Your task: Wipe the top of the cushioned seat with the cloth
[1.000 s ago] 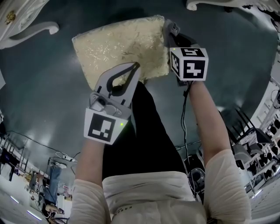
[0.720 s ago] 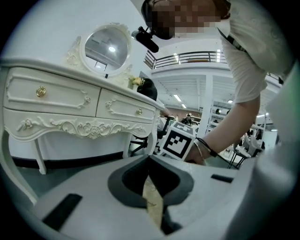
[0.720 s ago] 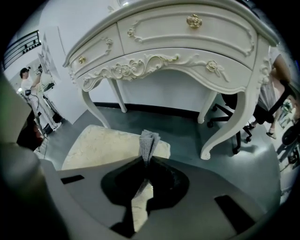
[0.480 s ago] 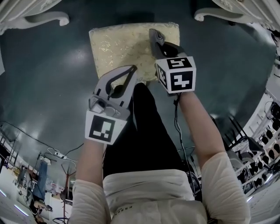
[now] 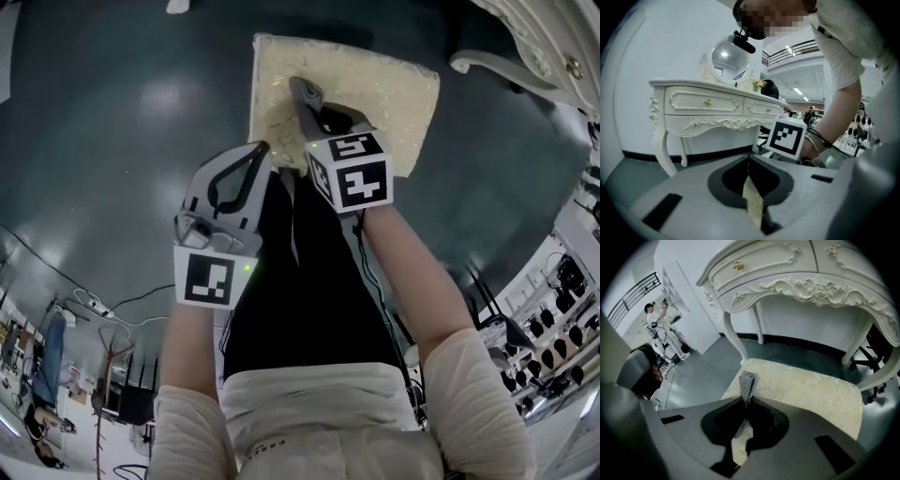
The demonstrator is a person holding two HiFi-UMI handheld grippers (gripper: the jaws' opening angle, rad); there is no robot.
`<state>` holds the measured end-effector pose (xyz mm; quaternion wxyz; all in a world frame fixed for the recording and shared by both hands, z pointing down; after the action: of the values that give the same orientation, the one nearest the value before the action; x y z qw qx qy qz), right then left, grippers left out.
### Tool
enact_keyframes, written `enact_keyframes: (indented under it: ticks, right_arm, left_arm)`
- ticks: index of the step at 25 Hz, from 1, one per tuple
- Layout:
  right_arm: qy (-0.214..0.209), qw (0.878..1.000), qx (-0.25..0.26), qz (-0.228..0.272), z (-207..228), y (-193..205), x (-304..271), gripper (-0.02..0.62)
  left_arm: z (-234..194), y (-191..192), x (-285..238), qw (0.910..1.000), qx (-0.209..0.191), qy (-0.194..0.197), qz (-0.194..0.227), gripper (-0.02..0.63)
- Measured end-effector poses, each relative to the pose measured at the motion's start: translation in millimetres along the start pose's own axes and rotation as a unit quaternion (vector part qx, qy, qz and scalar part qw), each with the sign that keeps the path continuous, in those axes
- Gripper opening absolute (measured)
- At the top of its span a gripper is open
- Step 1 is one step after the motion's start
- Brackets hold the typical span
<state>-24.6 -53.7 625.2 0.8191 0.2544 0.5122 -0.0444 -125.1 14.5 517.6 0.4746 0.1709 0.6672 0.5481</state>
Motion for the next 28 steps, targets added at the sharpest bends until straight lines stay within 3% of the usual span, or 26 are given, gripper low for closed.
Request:
enact_keyframes:
  ticks: [5,12,28]
  right_arm:
    - [-0.024,1.0,0.0,-0.018,-36.2,4.7,-21.3,0.028]
    - [-0.025,0.999,-0.009,-0.026,-54.8,9.9,-41.5,0.028]
    - [-0.008,0.999,-0.035,-0.009,7.3,17.5,-16.9,0.028]
  left_arm:
    - [-21.0,19.7,24.2,0.9979,0.056,-0.032,-0.002,0.003]
    - [-25.2,30.2,35.1,0.9981,0.055,-0.029,-0.001,0.003]
    - [1.9,4.4,-9.4,0.9991,0.031,0.026,0.013,0.003]
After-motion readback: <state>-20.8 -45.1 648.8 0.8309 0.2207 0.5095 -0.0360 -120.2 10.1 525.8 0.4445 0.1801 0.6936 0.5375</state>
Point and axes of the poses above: the fingertips, and each gripper's own axes: x backward along the fingers, z to its right, y out of its underside, the point moved 5 cm from there along x, backward along the fingers, and after that the axes turned 8 degrees about -x, right-handed, at the moved point
